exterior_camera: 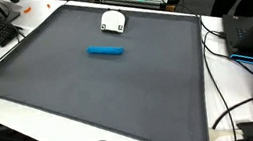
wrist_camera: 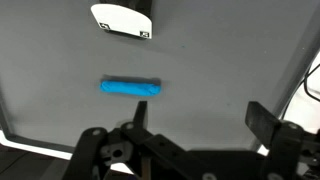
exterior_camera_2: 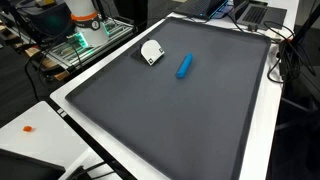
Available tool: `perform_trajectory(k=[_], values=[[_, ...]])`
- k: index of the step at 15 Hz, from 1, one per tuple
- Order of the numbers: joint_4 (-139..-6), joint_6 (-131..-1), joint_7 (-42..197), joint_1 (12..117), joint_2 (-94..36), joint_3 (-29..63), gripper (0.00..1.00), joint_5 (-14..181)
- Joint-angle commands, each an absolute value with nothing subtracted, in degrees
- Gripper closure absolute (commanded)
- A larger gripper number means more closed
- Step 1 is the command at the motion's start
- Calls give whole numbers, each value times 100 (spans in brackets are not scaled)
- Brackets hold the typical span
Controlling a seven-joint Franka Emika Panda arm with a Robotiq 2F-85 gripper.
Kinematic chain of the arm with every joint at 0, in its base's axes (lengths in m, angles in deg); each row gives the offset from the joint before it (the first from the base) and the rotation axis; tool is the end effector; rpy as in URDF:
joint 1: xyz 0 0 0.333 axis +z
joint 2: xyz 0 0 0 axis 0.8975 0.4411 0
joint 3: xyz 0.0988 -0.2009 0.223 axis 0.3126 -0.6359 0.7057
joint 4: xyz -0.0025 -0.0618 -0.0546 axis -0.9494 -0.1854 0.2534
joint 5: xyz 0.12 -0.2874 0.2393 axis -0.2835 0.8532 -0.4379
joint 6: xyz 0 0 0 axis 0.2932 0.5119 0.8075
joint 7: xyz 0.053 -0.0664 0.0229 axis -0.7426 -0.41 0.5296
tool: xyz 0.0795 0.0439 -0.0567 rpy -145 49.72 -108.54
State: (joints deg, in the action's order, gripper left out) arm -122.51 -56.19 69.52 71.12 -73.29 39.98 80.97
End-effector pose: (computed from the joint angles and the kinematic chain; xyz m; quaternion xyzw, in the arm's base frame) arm 0.3712 0.1893 0.4669 0.9875 0.1110 0.0983 0.0540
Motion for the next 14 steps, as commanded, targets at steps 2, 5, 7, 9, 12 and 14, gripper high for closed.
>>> perform_trajectory(k=[2, 5, 7, 9, 12, 14], values=[[-12240, -5603, 6891, 7247, -7305, 3875, 0, 8176], [-12240, -5603, 6891, 7247, -7305, 3875, 0, 8176], [-12346, -5645, 6222, 7029, -7211, 3852, 0, 8027], [-12469, -5694, 5809, 6952, -7163, 3785, 0, 7967], [-12600, -5667, 5170, 6788, -7008, 3709, 0, 7926], [-12667, -5586, 4834, 6723, -6898, 3616, 0, 7786]])
